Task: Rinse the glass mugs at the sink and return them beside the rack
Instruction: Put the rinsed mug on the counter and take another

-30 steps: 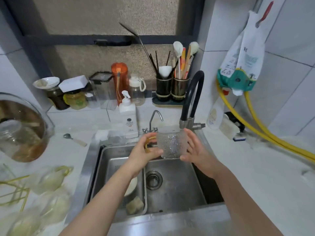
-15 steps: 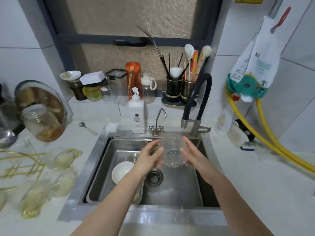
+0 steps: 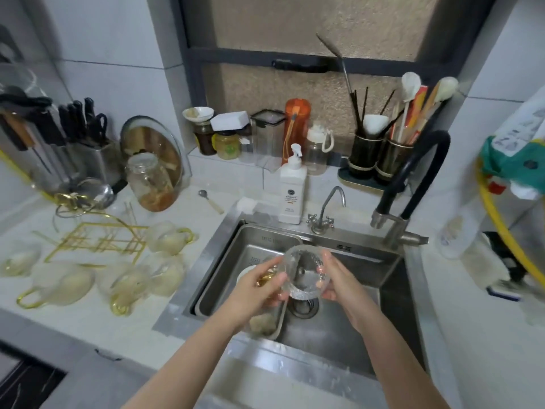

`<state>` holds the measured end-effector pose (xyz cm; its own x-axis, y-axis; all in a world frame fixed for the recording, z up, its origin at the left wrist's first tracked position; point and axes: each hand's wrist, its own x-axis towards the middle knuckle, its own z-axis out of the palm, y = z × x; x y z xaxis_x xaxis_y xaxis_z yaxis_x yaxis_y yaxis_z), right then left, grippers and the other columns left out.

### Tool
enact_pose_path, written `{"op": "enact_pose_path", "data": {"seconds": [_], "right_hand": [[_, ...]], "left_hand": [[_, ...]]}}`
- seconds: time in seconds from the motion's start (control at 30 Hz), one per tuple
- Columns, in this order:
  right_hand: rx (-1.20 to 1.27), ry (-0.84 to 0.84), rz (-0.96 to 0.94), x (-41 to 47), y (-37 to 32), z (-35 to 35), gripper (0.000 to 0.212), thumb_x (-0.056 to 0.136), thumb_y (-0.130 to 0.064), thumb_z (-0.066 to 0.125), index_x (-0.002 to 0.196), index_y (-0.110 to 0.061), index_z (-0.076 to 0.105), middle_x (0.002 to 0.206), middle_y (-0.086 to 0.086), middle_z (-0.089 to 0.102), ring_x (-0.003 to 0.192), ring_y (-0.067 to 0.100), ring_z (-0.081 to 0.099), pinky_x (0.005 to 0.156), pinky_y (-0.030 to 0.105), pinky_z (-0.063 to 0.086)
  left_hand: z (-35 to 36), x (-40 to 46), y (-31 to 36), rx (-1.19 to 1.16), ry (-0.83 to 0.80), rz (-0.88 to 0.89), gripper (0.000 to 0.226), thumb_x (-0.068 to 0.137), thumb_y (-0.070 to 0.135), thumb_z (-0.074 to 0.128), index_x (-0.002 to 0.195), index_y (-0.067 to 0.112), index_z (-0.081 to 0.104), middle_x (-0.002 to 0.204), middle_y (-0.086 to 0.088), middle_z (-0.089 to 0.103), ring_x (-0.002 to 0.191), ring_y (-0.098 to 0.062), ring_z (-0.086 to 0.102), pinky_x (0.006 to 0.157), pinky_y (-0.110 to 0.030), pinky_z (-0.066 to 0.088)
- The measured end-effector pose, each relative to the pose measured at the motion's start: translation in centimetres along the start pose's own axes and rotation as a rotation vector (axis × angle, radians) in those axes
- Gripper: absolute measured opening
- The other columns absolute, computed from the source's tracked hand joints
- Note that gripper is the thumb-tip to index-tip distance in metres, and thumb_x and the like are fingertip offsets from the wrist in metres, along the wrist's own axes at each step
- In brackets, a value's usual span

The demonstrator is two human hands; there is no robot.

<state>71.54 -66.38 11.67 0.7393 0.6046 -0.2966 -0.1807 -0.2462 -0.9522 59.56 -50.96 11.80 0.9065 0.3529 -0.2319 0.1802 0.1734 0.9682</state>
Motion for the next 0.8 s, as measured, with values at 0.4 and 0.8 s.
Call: {"op": "enact_pose_path", "data": {"seconds": [0.4, 0.8], "right_hand": [[-0.116, -0.532, -0.148, -0.3, -3.4, 16.3, 0.064, 0.084, -0.013, 0.068, 0.132, -0.041, 0.036, 0.114, -0.027, 0.062, 0.1, -0.014, 0.06, 0.075, 0.01, 0.049], [-0.067, -0.678, -0.191, -1.5, -3.8, 39.2, 0.073, 0.064, -0.035, 0.083, 0.122, -0.052, 0.041, 0.128, -0.027, 0.053, 0.112, -0.003, 0.058, 0.077, 0.017, 0.05]], "left_hand": [[-15.2, -8.7, 0.1, 0.055, 0.46, 0.156, 0.016, 0.092, 0.029, 0.057, 0.1, 0.04, 0.066, 0.103, 0.008, 0.071, 0.095, -0.012, 0.068, 0.08, -0.025, 0.056], [-33.7, -21.2, 0.0, 0.131, 0.63, 0.21, 0.054, 0.069, 0.046, 0.077, 0.117, 0.042, 0.052, 0.117, 0.016, 0.056, 0.091, -0.003, 0.063, 0.083, -0.025, 0.055]]}}
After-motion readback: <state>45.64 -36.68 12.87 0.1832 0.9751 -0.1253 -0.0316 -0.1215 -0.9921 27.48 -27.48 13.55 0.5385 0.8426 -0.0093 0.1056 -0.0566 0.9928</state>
